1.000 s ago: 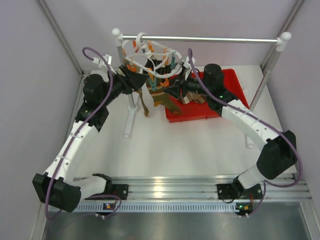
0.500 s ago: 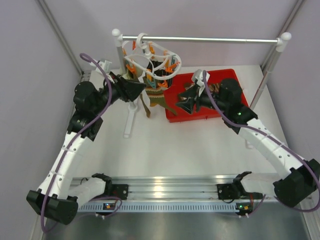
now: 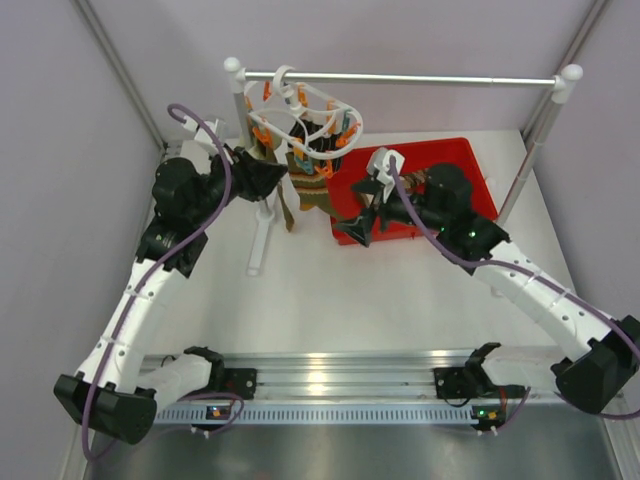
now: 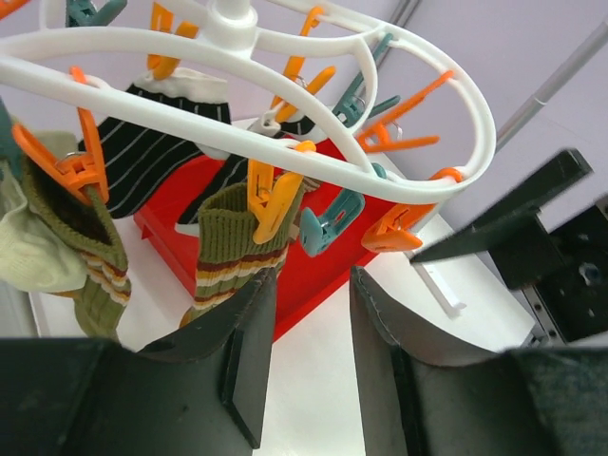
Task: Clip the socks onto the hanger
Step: Open the clamp at the hanger.
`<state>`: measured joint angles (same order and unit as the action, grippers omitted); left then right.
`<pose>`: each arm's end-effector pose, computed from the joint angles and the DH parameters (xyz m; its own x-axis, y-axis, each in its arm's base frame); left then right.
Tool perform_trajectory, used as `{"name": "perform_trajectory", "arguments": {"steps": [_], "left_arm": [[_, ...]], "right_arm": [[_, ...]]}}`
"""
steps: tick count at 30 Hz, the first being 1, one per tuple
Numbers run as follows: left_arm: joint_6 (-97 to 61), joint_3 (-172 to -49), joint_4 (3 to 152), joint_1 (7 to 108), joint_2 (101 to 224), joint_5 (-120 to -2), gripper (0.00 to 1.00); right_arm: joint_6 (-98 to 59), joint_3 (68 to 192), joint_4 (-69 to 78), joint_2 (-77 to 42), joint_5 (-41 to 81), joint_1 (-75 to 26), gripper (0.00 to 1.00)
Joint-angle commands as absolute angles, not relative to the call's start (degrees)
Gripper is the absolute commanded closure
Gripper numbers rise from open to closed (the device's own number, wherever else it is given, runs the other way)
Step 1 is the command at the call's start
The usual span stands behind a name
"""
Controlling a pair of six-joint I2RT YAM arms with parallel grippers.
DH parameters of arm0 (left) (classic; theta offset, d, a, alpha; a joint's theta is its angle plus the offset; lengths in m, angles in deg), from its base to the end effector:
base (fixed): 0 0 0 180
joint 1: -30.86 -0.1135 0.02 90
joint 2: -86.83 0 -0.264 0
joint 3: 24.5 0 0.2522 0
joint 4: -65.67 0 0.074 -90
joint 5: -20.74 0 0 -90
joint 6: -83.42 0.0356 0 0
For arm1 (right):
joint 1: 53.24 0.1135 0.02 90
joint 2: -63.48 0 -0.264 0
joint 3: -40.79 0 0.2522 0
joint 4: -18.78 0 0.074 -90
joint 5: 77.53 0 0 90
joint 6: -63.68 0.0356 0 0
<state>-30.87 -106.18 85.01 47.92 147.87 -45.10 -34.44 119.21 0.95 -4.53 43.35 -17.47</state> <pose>0.2200 -0.0828 0.4358 -0.2513 -0.3155 -0.9151 0.6094 0.6829 -0.4028 0.2107 0.1743 0.3904 0.0255 -0.1311 -0.9910 -0.9202 0.3842 -0.0744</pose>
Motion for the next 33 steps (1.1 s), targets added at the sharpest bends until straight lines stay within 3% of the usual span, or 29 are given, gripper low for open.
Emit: {"name": "perform_trajectory", "arguments": {"steps": [1, 7, 13, 27, 33], "left_arm": [[-30.58, -106.56, 84.44, 48.35, 145.73, -48.77, 0.58], [-34.07, -106.99, 84.18, 48.53, 147.03, -50.37, 0.56], [-38.65, -106.2, 82.68, 50.81, 147.39, -52.12, 0.55], [-38.74, -106.11, 82.16, 52.57, 149.85, -53.53, 0.52], [-38.3, -107.78, 82.68, 52.75, 151.08, -54.85, 0.54]], "right_arm": [[-37.99, 121.61, 1.06, -4.72, 39.38, -11.6, 0.06], [-40.12, 115.99, 9.22, -4.54, 31.48, -4.38, 0.07], [-40.38, 114.05, 14.33, -4.89, 25.23, -3.84, 0.07], [-38.19, 116.6, 23.46, -9.37, 26.45, -4.02, 0.12], [-37.14, 120.28, 25.77, -14.12, 24.6, -4.9, 0.18]]}}
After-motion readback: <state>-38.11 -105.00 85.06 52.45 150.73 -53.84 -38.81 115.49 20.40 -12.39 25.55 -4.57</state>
